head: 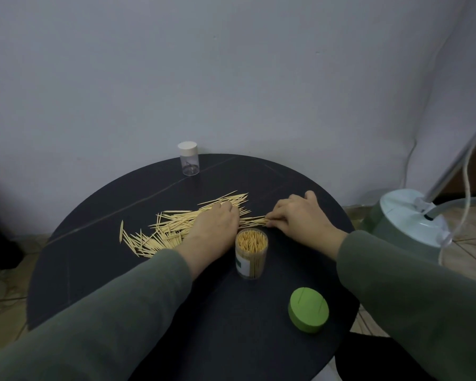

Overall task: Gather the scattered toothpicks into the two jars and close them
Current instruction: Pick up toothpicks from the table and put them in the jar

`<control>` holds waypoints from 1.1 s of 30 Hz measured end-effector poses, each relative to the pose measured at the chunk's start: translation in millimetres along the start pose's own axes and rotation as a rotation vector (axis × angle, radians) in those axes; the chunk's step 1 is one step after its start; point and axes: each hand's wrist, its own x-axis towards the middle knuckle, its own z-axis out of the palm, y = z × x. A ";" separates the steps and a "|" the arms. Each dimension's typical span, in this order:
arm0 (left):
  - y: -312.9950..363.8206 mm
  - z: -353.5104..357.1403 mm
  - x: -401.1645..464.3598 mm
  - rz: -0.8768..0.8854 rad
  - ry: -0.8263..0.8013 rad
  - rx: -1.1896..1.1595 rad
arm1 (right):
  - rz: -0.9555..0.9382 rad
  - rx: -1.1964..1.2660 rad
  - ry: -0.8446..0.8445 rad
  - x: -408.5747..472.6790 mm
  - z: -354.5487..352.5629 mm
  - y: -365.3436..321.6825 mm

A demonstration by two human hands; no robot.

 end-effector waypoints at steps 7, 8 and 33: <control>-1.6 -2.1 0.4 -0.025 0.055 -0.138 | 0.065 0.133 0.059 -3.3 -4.7 4.9; -1.9 -2.8 1.5 -0.044 0.063 -0.187 | 0.092 0.192 0.074 -3.3 -5.0 5.6; 13.8 -45.0 -31.2 -0.218 0.300 -1.125 | -0.007 1.079 0.088 -36.3 -41.0 -38.9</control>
